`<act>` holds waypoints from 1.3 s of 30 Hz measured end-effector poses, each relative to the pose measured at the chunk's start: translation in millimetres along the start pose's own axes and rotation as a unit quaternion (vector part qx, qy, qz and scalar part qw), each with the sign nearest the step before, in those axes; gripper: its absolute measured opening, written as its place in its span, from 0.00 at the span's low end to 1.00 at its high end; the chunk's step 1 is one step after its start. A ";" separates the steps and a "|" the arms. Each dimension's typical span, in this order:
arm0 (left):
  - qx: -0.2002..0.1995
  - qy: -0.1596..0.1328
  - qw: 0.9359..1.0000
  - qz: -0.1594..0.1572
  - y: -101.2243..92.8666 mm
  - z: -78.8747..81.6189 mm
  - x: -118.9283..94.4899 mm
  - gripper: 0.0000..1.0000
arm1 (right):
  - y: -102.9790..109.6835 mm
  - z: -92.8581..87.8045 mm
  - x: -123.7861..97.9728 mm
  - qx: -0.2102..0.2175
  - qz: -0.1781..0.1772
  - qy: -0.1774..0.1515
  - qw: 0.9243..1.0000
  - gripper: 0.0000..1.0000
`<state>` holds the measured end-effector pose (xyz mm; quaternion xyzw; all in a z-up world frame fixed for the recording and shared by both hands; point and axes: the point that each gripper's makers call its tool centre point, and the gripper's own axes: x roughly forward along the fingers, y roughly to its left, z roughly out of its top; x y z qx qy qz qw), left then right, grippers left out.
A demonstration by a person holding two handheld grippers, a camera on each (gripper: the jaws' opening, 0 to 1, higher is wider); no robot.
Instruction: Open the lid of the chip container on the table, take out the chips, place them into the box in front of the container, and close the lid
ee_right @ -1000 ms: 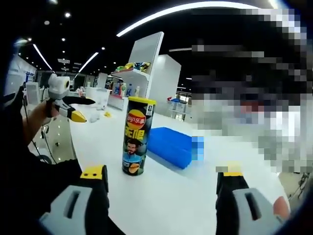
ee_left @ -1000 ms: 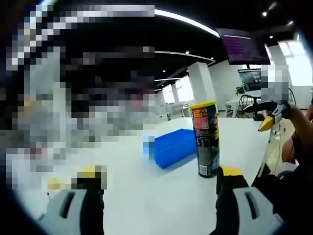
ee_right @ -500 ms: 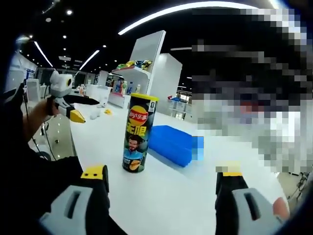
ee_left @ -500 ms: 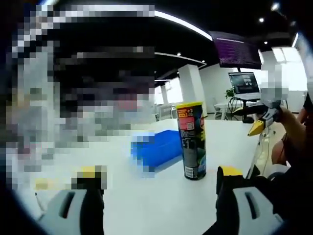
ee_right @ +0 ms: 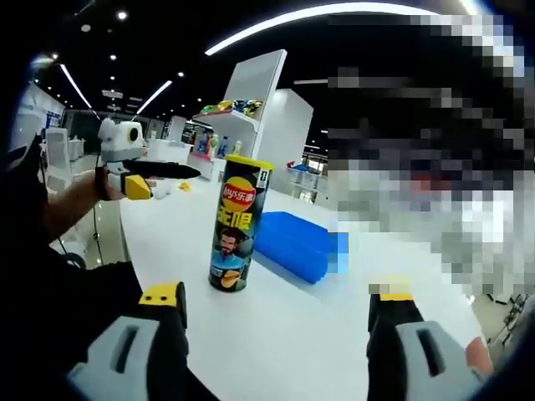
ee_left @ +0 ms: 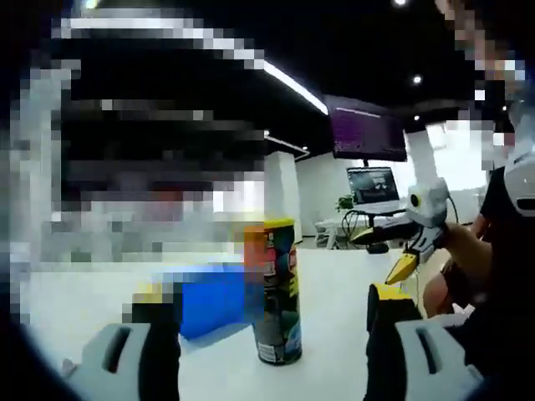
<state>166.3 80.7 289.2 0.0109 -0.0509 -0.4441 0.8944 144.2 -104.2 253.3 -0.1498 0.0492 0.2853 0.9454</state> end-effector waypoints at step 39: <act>-0.025 -0.031 0.987 -0.154 -10.1 -83.4 82.7 0.92 | 2.7 4.3 -3.8 -0.004 0.009 -0.003 1.000 0.83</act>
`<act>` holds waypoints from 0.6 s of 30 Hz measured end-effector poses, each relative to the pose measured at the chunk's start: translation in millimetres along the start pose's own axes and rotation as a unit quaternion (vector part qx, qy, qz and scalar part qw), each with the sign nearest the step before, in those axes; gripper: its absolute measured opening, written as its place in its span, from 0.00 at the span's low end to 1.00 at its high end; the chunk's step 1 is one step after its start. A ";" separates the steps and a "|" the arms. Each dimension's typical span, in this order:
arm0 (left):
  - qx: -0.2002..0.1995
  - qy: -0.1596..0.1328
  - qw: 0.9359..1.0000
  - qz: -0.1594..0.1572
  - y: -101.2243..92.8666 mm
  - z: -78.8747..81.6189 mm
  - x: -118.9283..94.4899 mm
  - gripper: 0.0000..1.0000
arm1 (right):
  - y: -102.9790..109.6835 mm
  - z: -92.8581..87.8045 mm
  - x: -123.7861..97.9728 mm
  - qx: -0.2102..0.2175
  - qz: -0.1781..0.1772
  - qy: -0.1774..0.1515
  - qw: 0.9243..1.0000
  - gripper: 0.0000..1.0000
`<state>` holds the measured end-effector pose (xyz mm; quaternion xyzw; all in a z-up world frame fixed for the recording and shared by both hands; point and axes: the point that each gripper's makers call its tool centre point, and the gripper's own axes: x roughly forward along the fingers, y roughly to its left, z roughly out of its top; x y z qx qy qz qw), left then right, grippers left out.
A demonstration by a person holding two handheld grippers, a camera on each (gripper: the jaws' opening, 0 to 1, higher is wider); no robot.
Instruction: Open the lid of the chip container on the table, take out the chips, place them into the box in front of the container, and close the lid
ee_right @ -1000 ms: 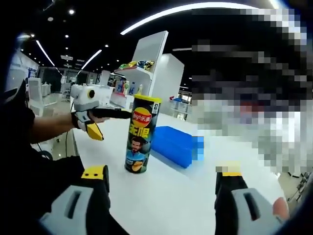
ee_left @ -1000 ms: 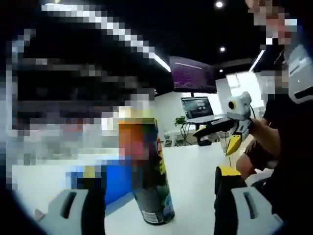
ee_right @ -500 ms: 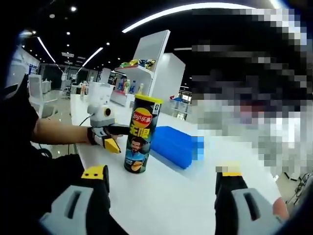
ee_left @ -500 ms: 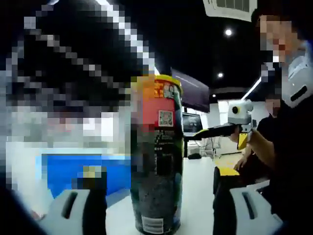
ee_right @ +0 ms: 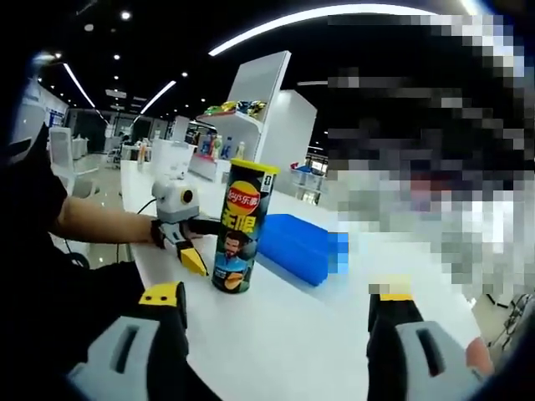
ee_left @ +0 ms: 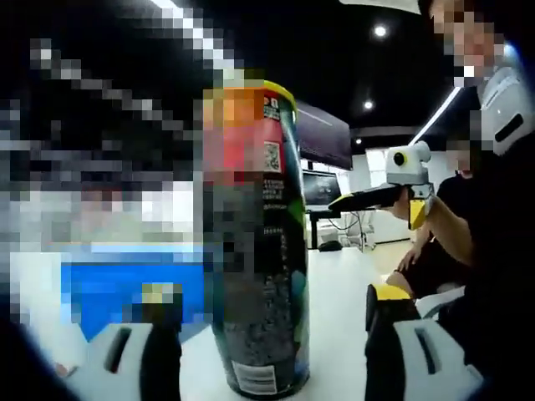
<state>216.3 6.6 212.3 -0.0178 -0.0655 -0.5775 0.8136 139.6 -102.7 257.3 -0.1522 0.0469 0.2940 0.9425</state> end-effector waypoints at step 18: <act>0.017 0.019 1.000 0.005 2.1 -8.9 1.6 0.95 | 0.8 -3.4 1.2 -0.001 0.001 0.003 1.000 0.83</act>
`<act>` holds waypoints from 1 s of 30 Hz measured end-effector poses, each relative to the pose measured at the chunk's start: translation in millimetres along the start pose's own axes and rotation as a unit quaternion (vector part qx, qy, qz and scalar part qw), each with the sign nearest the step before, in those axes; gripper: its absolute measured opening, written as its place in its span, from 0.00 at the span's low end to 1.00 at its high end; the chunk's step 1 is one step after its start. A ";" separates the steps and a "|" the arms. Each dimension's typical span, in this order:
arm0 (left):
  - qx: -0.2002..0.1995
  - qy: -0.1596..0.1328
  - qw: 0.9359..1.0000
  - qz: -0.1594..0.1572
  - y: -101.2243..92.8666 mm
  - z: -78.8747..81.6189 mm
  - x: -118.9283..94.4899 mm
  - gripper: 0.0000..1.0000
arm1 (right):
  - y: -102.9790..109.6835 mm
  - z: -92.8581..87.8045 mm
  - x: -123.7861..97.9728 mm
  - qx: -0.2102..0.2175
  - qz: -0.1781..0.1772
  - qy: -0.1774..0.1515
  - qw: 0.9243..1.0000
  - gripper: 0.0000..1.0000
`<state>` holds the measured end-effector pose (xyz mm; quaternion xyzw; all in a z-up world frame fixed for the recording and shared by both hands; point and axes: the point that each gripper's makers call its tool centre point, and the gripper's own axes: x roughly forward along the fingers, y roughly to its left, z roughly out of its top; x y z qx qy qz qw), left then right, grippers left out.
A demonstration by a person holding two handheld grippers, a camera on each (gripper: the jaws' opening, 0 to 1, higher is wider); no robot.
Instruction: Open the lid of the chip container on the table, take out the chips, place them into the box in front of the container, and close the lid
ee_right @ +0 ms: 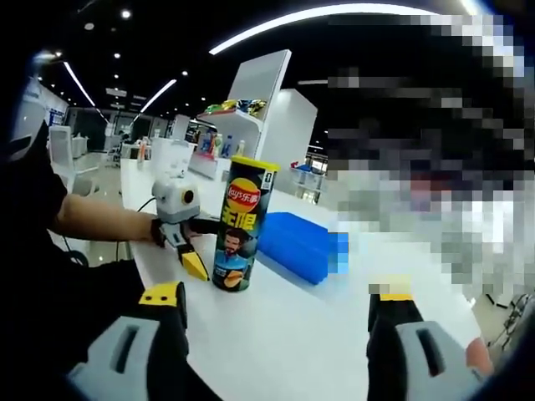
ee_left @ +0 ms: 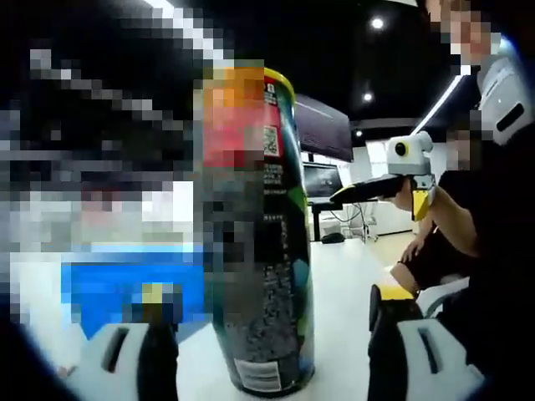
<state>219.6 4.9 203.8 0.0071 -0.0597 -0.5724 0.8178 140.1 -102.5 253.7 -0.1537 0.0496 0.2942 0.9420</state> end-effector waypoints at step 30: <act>-0.022 0.055 0.998 0.014 15.5 -19.2 -7.3 0.47 | 1.0 89.9 16.9 -0.067 -0.004 -0.084 0.994 0.83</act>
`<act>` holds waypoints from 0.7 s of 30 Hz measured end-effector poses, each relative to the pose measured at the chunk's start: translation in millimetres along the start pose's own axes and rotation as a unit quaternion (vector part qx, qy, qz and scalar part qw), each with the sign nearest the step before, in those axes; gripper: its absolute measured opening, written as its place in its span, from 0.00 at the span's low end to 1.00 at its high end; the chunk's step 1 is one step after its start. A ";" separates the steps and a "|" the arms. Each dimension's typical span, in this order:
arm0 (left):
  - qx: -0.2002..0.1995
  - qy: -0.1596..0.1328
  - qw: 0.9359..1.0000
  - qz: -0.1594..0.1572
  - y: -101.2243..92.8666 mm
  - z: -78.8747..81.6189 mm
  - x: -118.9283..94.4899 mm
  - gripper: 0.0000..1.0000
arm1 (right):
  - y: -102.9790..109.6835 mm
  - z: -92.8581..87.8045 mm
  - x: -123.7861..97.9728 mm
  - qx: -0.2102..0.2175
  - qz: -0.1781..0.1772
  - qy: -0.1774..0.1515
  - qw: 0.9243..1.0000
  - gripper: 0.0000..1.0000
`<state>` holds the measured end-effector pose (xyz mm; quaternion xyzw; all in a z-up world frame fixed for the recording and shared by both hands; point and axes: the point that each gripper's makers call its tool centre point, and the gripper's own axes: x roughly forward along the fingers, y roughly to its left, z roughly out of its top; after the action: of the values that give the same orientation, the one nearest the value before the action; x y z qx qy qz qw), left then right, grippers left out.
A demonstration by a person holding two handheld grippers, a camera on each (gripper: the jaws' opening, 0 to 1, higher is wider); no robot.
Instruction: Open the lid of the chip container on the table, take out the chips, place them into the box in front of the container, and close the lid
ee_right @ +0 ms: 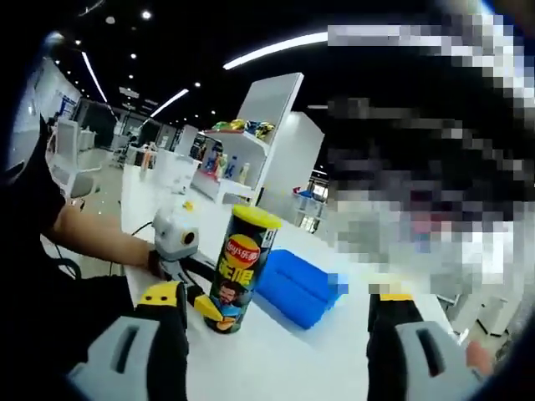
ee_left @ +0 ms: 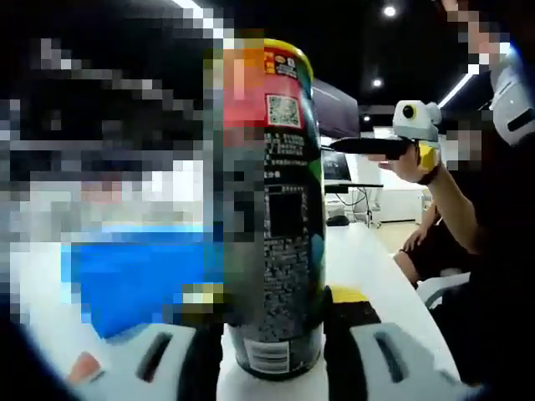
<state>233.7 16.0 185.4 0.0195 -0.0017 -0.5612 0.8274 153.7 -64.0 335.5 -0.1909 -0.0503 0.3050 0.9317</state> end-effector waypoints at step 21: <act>-0.001 -0.004 1.000 -0.002 -5.9 2.0 1.4 0.47 | 26.7 52.8 115.9 0.030 0.043 -0.057 0.997 0.69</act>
<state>228.6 12.4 187.1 0.0160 -0.0044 -0.5626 0.8266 221.7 41.1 371.2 -0.1473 -0.0858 0.3566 0.9186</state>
